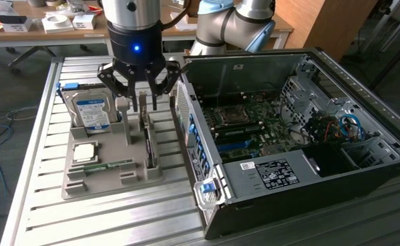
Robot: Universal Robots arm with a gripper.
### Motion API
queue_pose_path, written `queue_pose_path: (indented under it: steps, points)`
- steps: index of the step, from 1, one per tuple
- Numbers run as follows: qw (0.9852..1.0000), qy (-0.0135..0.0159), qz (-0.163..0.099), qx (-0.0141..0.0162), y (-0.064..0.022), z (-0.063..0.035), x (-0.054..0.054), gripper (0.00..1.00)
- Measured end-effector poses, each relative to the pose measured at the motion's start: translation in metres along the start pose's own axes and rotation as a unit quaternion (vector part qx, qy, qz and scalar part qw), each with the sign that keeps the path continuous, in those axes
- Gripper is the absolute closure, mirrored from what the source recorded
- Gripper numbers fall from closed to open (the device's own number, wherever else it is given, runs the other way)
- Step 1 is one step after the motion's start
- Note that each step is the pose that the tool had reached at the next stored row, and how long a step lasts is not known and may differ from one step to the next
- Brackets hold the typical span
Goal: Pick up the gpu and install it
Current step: 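Pick up the gpu and move the gpu toward the slot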
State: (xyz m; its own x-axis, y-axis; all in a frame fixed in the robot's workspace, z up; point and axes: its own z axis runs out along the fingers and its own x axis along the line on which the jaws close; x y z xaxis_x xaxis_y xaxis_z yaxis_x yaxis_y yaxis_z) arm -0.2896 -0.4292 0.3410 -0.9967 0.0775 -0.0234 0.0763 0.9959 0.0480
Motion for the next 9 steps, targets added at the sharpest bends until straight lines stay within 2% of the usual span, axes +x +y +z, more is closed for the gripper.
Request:
queue_pose_path:
  steps: [9]
  points:
    - [1.0000, 0.0000, 0.000, 0.0000, -0.0007, 0.0137, 0.000, 0.57]
